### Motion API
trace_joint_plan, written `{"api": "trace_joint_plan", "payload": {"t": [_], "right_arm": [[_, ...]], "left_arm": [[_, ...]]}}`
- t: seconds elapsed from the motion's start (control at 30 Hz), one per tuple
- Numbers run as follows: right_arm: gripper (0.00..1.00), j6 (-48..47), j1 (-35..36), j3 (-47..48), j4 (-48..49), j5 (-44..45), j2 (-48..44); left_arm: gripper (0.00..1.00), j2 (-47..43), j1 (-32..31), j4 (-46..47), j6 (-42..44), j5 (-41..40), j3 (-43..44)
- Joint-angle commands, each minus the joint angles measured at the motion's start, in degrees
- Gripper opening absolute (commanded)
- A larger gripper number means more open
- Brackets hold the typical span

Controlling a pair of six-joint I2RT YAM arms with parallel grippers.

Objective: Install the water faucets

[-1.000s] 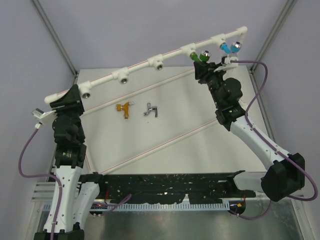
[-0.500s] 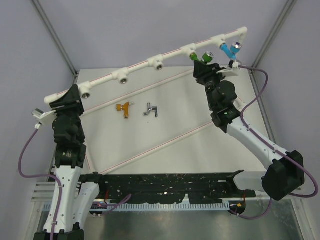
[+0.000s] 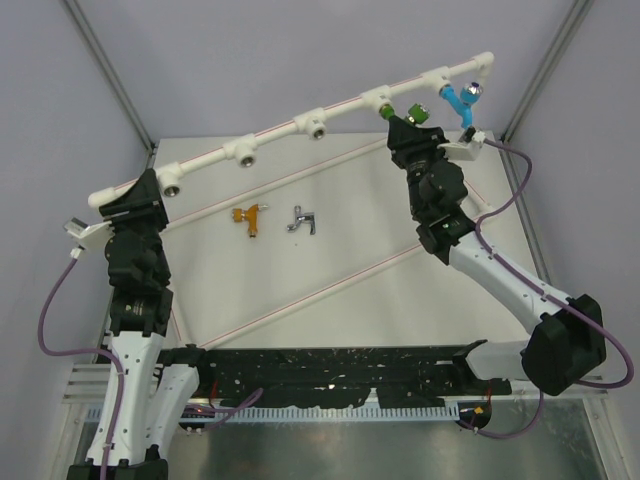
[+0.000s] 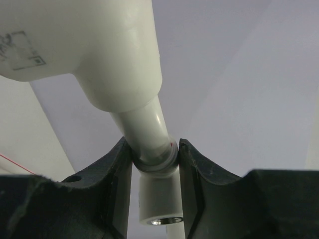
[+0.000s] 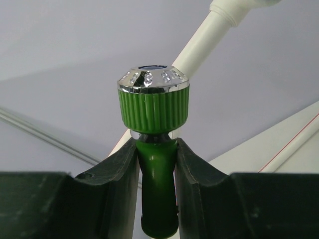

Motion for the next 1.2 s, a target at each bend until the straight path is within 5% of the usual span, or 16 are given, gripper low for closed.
{"api": "trace_joint_plan", "payload": {"t": [0.0,0.23,0.37,0.8,1.1,1.17], "right_arm": [[0.08,7.36,2.25,3.47,3.01,-5.40,1.97],[0.53,2.97,2.34,2.50,8.11,-6.71,1.35],[0.68,1.65,2.08,1.27,10.03,-7.51,0.65],[0.82,-1.51,-0.03,-5.76,11.28,-8.03,-4.10],[0.79,-3.70,-1.52,-10.59,13.73,-9.44,-5.68],[0.72,-4.24,-1.79,-11.82,15.58,-9.36,-5.94]], "left_arm": [[0.00,-0.52,-1.71,-2.22,-0.19,4.87,0.02],[0.00,-0.61,-1.80,-2.22,-0.28,4.78,0.11],[0.00,-0.87,-1.71,-2.22,-0.28,4.69,0.11],[0.00,-1.05,-1.71,-2.40,-0.02,4.61,0.02],[0.00,-0.70,-1.71,-2.31,-0.11,4.96,0.11],[0.00,-0.43,-1.71,-2.31,-0.02,4.96,0.11]]}}
